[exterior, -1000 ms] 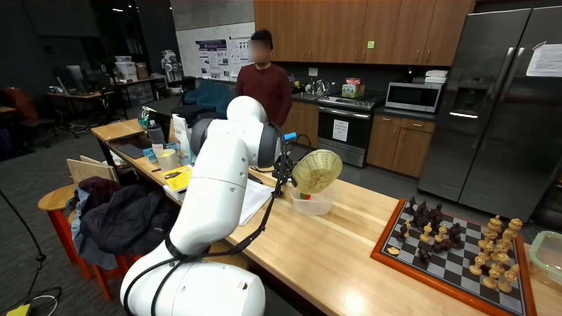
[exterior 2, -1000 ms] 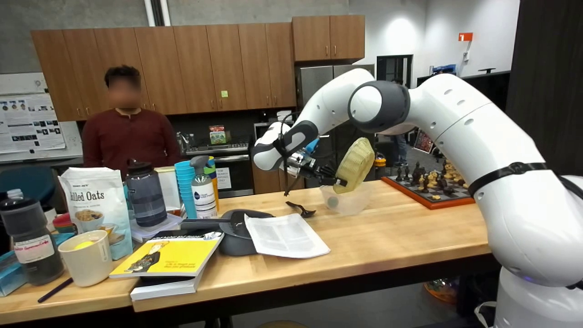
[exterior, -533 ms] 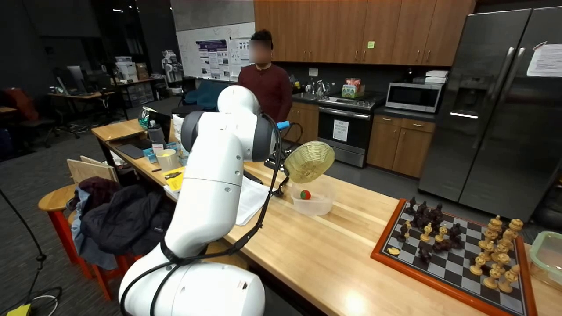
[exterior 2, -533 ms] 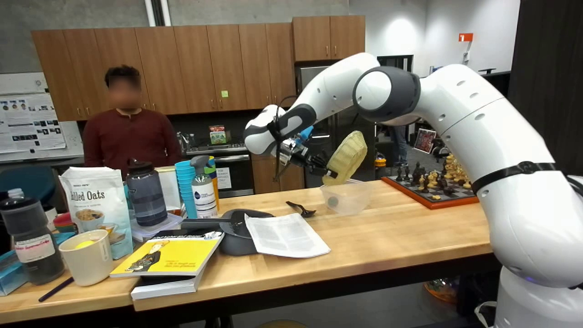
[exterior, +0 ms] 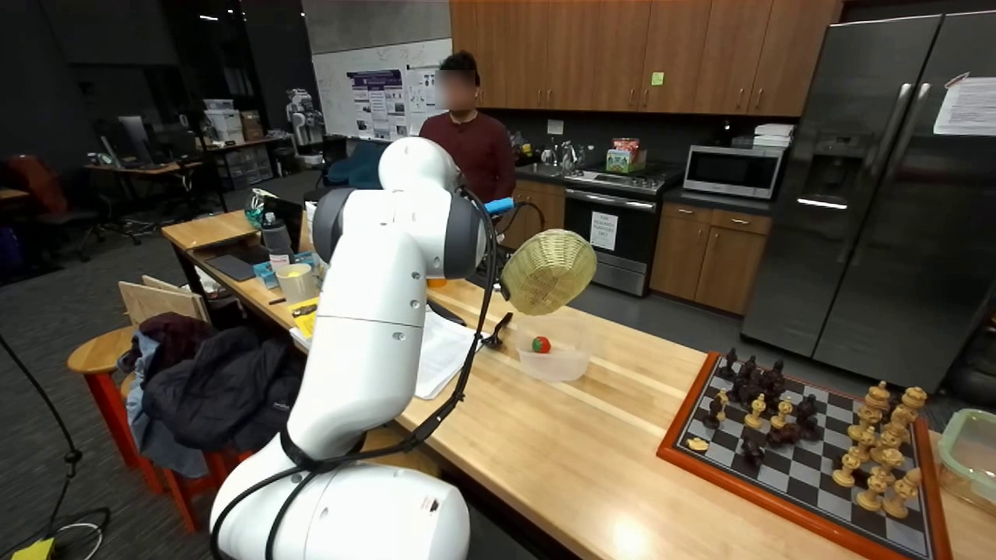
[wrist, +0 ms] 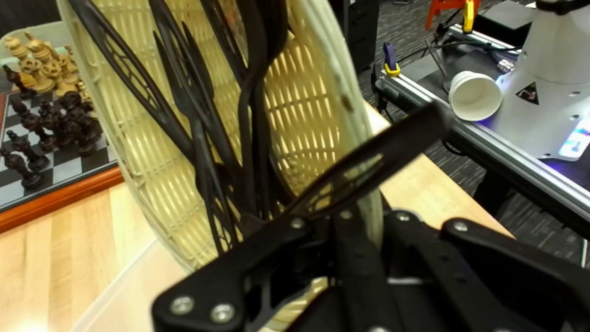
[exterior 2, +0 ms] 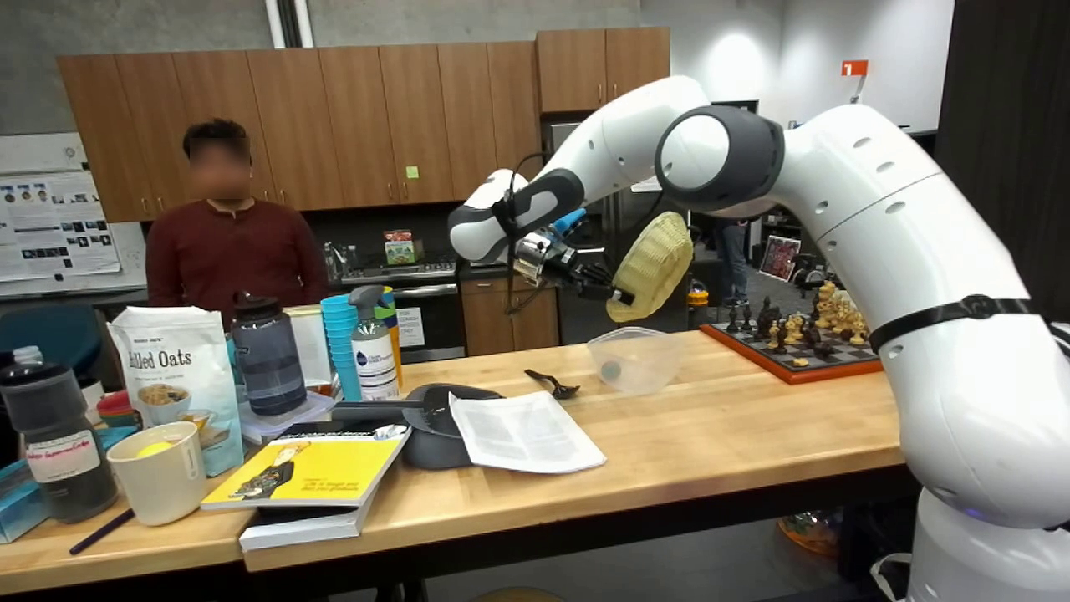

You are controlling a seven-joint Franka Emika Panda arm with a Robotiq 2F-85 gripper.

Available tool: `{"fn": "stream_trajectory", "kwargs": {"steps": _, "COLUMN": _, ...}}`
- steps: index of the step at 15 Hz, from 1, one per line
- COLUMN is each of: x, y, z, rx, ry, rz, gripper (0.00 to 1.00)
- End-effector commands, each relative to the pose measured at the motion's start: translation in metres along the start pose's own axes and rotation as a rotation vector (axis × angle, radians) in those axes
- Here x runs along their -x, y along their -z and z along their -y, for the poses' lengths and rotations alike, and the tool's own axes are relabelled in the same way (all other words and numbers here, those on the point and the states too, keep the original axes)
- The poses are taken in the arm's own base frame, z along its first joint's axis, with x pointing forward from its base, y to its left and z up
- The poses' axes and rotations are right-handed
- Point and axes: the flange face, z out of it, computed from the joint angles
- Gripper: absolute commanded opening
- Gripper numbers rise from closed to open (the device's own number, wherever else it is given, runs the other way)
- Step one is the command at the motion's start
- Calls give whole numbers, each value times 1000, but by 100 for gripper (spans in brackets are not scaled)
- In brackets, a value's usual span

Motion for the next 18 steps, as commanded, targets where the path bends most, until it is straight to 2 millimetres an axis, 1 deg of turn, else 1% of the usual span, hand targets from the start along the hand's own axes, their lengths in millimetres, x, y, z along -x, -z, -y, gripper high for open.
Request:
{"fn": "stream_trajectory", "kwargs": {"steps": 1, "x": 10, "y": -12, "z": -4, "rx": -29, "ry": -64, "rz": 93, "gripper": 2}}
{"fn": "stream_trajectory", "kwargs": {"steps": 3, "x": 6, "y": -25, "z": -5, "rx": -24, "ry": -133, "rz": 199, "gripper": 2}}
{"fn": "stream_trajectory", "kwargs": {"steps": 6, "x": 1, "y": -38, "z": -4, "rx": -3, "ry": -205, "rz": 337, "gripper": 2}}
{"fn": "stream_trajectory", "kwargs": {"steps": 9, "x": -9, "y": -48, "z": -1, "rx": 19, "ry": -251, "rz": 452, "gripper": 2}}
{"fn": "stream_trajectory", "kwargs": {"steps": 14, "x": -31, "y": -61, "z": 5, "rx": 46, "ry": -271, "rz": 575, "gripper": 2}}
{"fn": "stream_trajectory", "kwargs": {"steps": 18, "x": -47, "y": -67, "z": 12, "rx": 91, "ry": -241, "rz": 627, "gripper": 2}}
